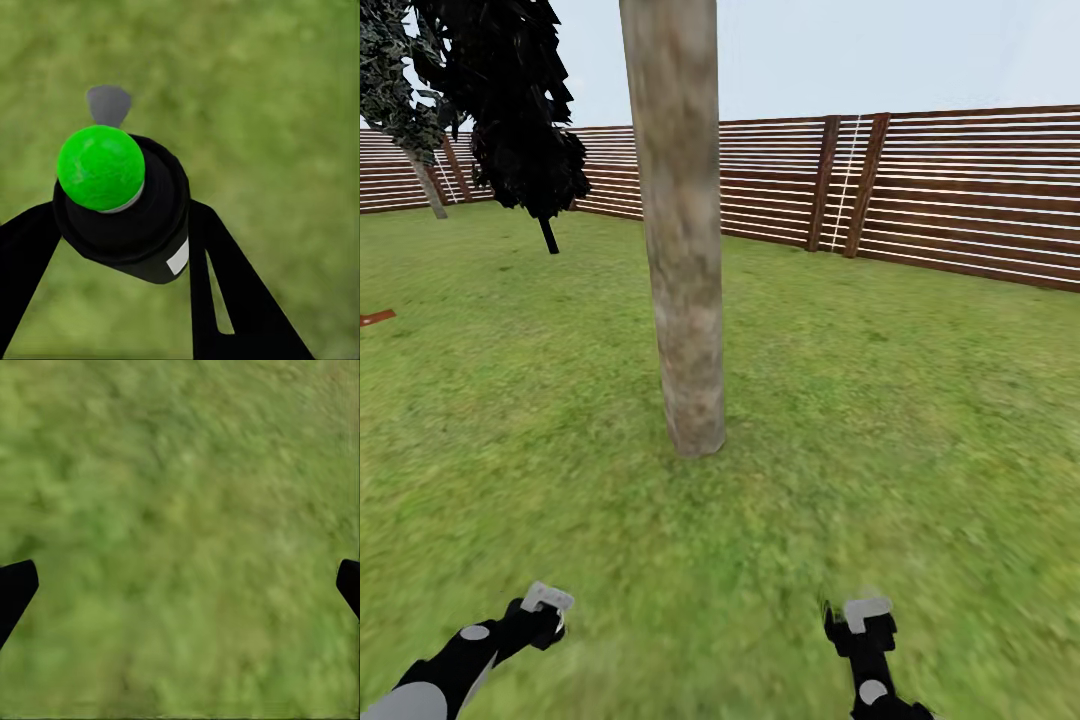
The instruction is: In the garden, pick up the pesticide atomizer on the floor and spray pesticide onto both trees until each tree trunk is fully covered.
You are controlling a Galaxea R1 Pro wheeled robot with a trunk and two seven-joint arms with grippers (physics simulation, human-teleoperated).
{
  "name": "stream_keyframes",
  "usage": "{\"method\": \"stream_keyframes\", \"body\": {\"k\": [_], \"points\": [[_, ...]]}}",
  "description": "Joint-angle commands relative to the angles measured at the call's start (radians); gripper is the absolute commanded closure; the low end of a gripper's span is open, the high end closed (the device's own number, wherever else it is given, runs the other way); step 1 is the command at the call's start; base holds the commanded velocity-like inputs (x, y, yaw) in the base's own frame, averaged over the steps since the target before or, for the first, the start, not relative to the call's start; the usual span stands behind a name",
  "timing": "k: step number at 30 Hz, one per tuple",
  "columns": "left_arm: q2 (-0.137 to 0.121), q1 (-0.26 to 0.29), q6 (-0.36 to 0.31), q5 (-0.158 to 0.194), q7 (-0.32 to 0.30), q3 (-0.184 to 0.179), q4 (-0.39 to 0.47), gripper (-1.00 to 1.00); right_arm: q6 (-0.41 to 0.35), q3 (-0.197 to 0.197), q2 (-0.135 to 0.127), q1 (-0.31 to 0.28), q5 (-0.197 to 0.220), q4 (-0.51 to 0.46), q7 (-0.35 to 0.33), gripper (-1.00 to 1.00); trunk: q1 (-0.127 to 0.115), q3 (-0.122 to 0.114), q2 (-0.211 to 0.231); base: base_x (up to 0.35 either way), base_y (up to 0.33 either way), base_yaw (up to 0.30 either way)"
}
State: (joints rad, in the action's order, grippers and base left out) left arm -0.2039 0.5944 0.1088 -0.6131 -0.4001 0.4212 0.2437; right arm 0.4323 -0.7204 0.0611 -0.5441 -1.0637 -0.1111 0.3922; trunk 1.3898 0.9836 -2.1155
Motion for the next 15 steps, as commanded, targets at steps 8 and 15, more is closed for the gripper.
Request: {"method": "stream_keyframes", "body": {"k": [8, 15], "points": [[0.027, -0.005, -0.105, 0.053, 0.019, 0.013, -0.044, 1.0, 0.002, -0.012, -0.001, 0.015, 0.01, 0.0, 0.008, -1.0, 0.0, 0.001, 0.0, 0.0, 0.0, 0.0], [0.045, -0.004, -0.174, 0.078, 0.058, 0.008, -0.037, 1.0, 0.002, -0.011, -0.023, 0.038, 0.042, 0.001, 0.007, -1.0, 0.0, 0.001, 0.0, 0.075, 0.0, 0.0]]}}
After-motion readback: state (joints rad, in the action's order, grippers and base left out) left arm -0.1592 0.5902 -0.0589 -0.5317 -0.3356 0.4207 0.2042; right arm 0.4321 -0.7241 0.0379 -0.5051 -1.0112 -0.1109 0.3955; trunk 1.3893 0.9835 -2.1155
